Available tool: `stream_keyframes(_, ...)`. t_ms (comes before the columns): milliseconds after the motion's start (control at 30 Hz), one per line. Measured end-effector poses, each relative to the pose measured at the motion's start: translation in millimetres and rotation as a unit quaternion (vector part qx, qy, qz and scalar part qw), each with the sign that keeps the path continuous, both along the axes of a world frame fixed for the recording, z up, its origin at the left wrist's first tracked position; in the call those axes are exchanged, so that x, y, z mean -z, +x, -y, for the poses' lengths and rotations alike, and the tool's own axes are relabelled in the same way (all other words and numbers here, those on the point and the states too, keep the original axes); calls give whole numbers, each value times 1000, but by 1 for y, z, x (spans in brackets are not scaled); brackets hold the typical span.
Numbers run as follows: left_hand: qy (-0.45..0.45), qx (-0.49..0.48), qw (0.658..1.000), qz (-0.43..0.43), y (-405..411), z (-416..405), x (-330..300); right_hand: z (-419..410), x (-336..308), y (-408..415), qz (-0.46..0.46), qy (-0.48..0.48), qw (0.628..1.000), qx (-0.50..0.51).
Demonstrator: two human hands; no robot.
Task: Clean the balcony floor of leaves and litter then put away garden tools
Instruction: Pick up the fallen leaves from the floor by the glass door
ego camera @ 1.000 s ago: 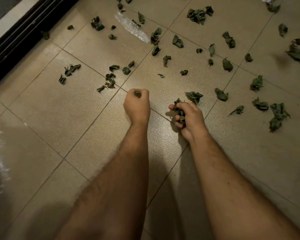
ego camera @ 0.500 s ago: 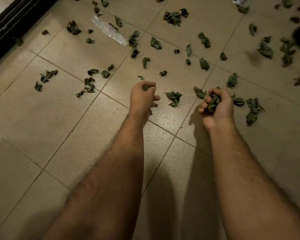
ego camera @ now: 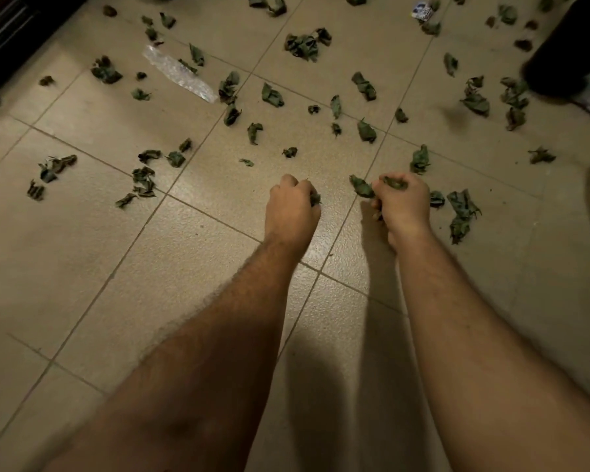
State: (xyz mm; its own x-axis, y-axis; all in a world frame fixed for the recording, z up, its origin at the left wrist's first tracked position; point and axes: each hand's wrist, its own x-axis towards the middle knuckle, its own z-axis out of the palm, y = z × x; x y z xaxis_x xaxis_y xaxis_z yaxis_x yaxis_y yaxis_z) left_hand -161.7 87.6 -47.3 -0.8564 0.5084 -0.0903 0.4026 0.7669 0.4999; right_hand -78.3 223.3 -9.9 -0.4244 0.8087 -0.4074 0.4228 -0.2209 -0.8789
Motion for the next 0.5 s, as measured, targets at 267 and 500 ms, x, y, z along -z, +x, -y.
stream_keyframes(267,319,-245,888,223,1,16,-12,4,10,-14,261,328,874,-247)
stream_keyframes(500,366,-223,817,385,0,5,-16,8,15,-6,182,269,920,-217)
